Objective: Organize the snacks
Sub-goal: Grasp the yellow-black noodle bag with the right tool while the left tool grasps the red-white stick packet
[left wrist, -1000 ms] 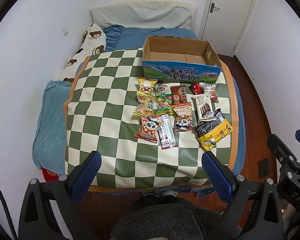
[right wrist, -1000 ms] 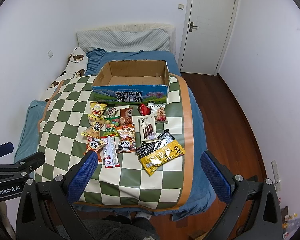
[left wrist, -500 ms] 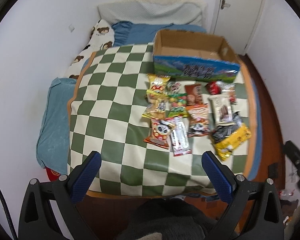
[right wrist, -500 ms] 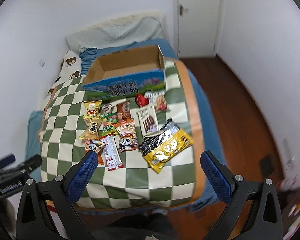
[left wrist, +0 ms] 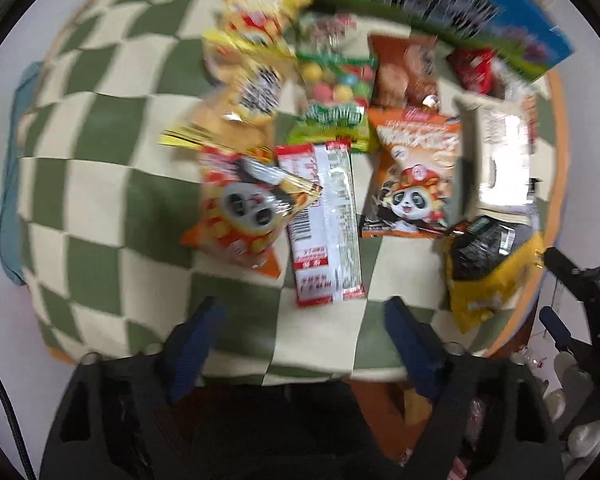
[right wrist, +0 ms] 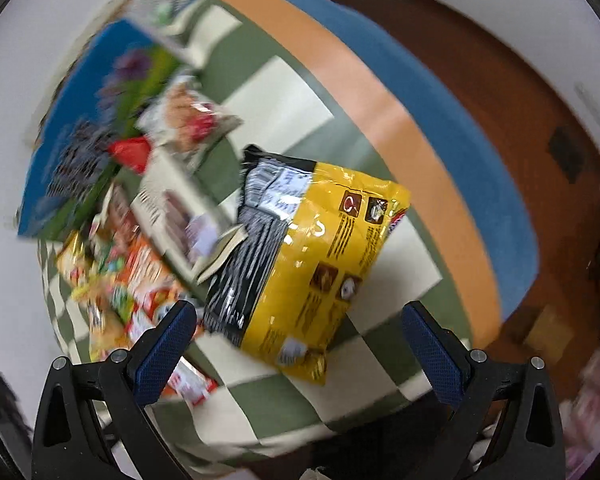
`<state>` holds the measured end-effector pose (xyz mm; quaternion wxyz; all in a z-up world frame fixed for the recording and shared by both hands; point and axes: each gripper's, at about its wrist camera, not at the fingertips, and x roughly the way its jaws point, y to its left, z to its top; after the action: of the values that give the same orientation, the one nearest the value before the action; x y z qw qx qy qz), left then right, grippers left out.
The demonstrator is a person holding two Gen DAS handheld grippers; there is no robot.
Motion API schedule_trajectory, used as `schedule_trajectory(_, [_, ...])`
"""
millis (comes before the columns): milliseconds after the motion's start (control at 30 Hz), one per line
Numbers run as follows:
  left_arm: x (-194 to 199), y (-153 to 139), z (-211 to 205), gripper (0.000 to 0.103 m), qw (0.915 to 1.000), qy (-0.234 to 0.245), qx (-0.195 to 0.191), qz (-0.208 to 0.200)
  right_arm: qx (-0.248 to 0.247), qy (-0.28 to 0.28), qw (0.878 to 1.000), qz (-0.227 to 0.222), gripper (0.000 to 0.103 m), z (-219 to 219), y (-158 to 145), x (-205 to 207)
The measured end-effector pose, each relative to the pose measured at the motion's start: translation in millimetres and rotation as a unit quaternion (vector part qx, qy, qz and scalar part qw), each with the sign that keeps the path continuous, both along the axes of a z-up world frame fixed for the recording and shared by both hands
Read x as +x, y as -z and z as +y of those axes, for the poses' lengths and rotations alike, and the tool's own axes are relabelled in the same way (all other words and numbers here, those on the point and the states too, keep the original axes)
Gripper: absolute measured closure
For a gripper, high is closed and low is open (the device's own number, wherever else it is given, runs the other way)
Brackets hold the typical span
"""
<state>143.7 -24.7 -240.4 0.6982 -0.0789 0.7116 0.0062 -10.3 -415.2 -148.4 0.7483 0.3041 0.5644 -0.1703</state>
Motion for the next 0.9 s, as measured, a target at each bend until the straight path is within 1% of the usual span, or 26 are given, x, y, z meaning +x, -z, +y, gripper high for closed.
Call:
schedule_trajectory(33, [7.6,14.1,-4.2,0.031,1.0,0.001,-0.005,0.007,0.004,0.01,1.0,0.0,0.0,-3.6,8.0,2.6])
schedule_trajectory(100, [17.3,34.0,-8.0,0.031,0.9999,-0.001,0.004,0.016,0.009,0.022,1.0,0.0,0.0,-6.7,19.4,8.7])
schedule_trajectory(167, [24.5,50.9,-9.4,0.031,0.9995,-0.008,0.003,0.03,0.019,0.03,0.999,0.01,0.0,-5.0,32.8,18.1])
schedule_trajectory(233, [29.9,65.5,-9.1,0.031,0.999,-0.02,0.007,0.04,0.028,0.03,0.999,0.027,0.0,0.6,46.4,26.9])
schedule_trajectory(333, [33.8,74.7,-11.5,0.031,0.9986,-0.033,0.013,0.04,0.029,0.012,0.998,0.062,0.0,17.2,67.6,41.1])
schedule_trajectory(367, [34.3,75.4,-13.1,0.031,0.9986,-0.035,0.015,0.038,0.028,-0.003,0.997,0.067,0.002,22.8,74.9,43.3])
schedule_trajectory(467, [33.8,74.0,-22.3,0.031,0.9992,-0.024,0.022,0.023,-0.004,-0.051,0.996,0.07,0.01,32.6,79.8,43.0])
schedule_trajectory(500, [32.7,74.5,-26.8,0.031,0.9995,-0.016,0.022,0.018,-0.019,-0.079,0.994,0.075,0.012,36.0,80.1,42.1])
schedule_trajectory(533, [27.4,70.6,-33.2,0.034,0.9996,-0.002,0.026,0.011,-0.036,-0.106,0.99,0.081,0.013,38.6,80.3,40.9])
schedule_trajectory(567, [24.1,69.9,-35.8,0.041,0.9995,0.009,0.03,0.007,-0.058,-0.142,0.984,0.092,0.013,42.2,81.2,39.0])
schedule_trajectory(600, [17.1,67.8,-35.8,0.043,0.9991,0.022,0.036,0.004,-0.078,-0.174,0.976,0.101,0.013,45.6,82.1,36.3])
schedule_trajectory(633, [6.1,62.8,-34.6,0.046,0.9981,0.046,0.04,0.006,-0.101,-0.206,0.967,0.11,0.013,47.9,83.9,32.0])
schedule_trajectory(733, [-9.5,68.8,-33.5,0.046,0.9949,0.084,0.053,0.014,-0.136,-0.262,0.947,0.127,0.013,49.8,93.0,21.8])
schedule_trajectory(767, [-13.9,71.6,-29.3,0.046,0.9945,0.085,0.06,0.015,-0.134,-0.268,0.945,0.131,0.013,49.4,97.0,17.9])
schedule_trajectory(800, [-16.7,73.7,-24.4,0.046,0.9951,0.075,0.06,0.023,-0.123,-0.268,0.947,0.13,0.013,47.1,100.3,16.2])
schedule_trajectory(833, [-18.7,73.1,-19.2,0.047,0.9971,0.052,0.043,0.035,-0.109,-0.262,0.95,0.127,0.013,43.0,102.3,15.0])
schedule_trajectory(867, [-20.3,68.0,-16.2,0.047,0.9988,0.03,0.017,0.034,-0.094,-0.25,0.956,0.123,0.012,36.2,103.5,12.6])
schedule_trajectory(900, [-21.3,63.2,-15.1,0.047,0.9994,0.014,0.001,0.031,-0.086,-0.239,0.96,0.118,0.011,30.6,106.8,11.4])
